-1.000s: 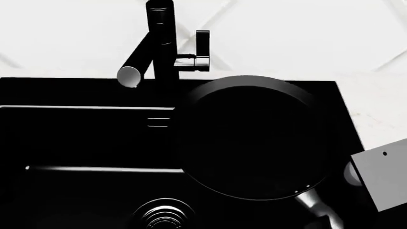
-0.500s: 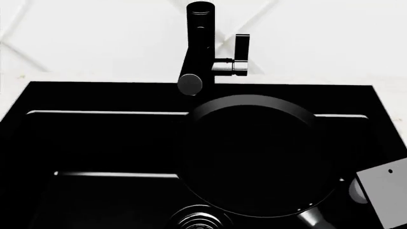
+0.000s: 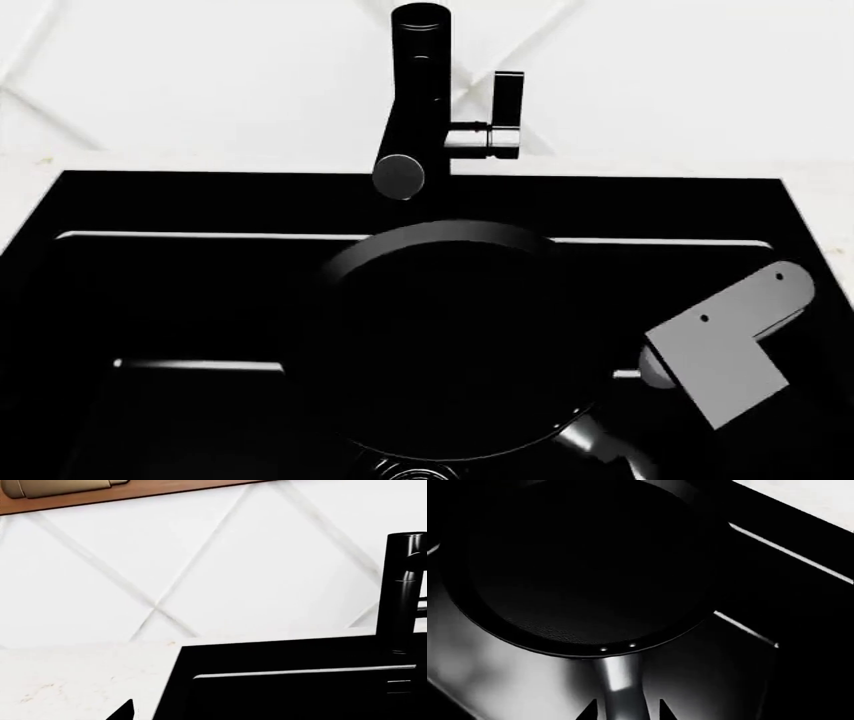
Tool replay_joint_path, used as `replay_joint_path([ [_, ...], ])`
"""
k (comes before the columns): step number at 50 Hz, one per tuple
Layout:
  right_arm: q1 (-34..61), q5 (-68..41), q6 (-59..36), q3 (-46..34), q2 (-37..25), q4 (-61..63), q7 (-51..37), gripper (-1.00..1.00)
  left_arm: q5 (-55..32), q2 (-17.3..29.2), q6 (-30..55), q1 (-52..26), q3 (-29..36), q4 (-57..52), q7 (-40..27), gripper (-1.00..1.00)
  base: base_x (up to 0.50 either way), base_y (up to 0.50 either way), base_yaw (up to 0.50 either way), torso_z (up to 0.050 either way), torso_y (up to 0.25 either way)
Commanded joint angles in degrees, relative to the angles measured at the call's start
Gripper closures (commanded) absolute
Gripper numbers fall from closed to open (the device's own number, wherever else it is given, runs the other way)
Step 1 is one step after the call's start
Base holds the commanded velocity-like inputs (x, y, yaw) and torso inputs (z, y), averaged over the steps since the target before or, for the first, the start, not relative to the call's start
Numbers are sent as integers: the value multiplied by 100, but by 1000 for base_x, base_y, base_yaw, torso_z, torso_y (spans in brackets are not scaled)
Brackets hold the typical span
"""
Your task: Pick the pan and sponge and place them into the sink. Then turn on the water.
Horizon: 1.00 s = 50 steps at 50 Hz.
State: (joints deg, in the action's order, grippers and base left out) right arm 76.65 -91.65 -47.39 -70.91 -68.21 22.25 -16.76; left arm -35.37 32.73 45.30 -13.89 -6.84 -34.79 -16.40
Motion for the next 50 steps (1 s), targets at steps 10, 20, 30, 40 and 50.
replay_joint_path([
  [10,1304,1991,-764,-295,1541,-1689,2176,100,4,26,-71,52,-44,64,4,-100,0,0,0,0,2],
  [20,1674,3431,-562,-1215,2079,-1939,3669,100,-4,15,-55,40,-28,44,-40,-100,0,0,0,1,3],
  [30,1640,4155,183,-1515,2590,-2576,4442,100,-7,71,-201,168,-136,131,71,-100,0,0,0,1,2],
  [40,1375,4568,949,-1694,3086,-3327,5057,100,31,43,-208,136,-59,169,38,-100,0,0,0,1,2],
  [50,1422,4359,1050,-1668,2773,-2996,5534,100,83,5,-256,156,11,221,18,-100,0,0,0,0,2],
])
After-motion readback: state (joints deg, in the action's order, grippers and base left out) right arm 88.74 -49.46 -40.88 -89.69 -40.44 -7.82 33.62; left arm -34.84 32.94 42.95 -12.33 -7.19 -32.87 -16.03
